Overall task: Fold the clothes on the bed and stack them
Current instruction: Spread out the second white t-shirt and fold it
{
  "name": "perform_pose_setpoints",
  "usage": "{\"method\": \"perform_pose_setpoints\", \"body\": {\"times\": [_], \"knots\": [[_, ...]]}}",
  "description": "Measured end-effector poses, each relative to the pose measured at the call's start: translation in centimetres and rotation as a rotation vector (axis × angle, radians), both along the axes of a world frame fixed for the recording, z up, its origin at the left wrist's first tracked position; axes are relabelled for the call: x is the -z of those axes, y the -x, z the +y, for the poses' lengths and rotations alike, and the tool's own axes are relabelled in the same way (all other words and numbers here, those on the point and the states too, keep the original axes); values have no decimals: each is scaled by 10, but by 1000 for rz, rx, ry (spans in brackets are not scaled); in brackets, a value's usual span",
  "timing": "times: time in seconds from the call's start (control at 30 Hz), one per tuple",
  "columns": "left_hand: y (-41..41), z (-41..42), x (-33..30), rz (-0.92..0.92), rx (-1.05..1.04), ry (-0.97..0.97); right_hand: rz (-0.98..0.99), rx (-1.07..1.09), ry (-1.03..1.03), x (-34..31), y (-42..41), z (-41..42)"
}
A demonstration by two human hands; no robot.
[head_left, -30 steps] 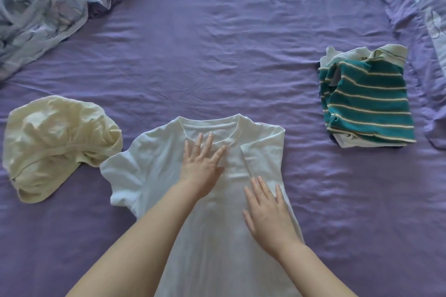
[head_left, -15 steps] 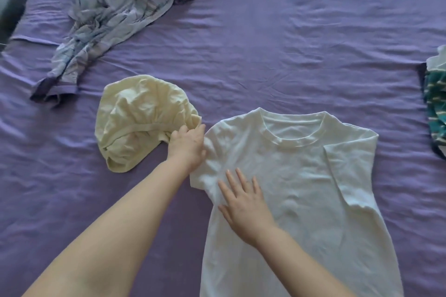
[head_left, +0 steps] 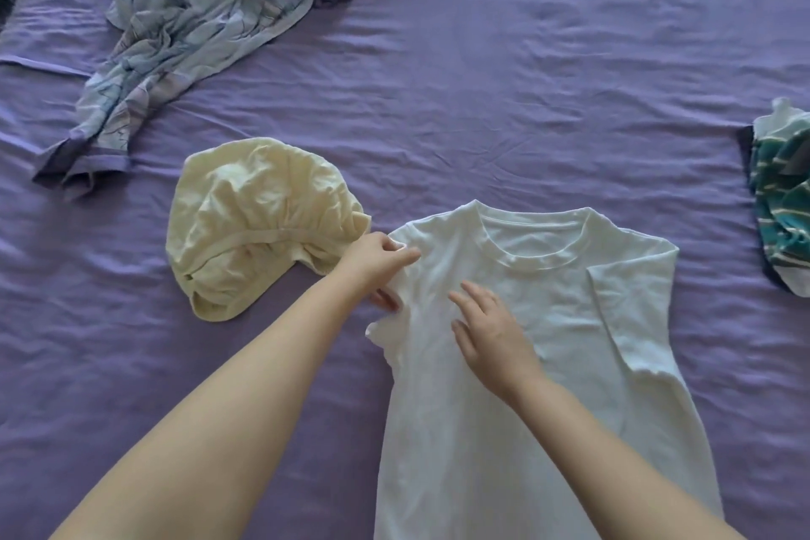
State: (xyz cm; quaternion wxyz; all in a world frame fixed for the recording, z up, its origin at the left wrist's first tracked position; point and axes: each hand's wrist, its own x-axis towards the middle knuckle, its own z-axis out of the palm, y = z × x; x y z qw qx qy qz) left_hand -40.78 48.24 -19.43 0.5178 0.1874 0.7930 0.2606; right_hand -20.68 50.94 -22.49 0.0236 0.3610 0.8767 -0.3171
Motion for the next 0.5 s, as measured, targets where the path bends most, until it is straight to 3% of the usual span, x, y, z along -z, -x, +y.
{"method": "perform_pose_setpoints", "body": {"times": [0.07,0.17,0.23,0.4,0.5], "knots": [[-11,7,-3,-321,-141,-1,-17,67,39,-4,-8,8],[-24,17,4,-373,-199,-77,-9,100,72,-5,-16,13],[-29,18,12,-218,-65,-112,10,104,73,-4,-17,10],[-23,9,24,460,673,-140,-24,-27,30,1,-15,-5],[-21,7,25,610,965,-145,-26,-130,-9,4,-10,-11]]}}
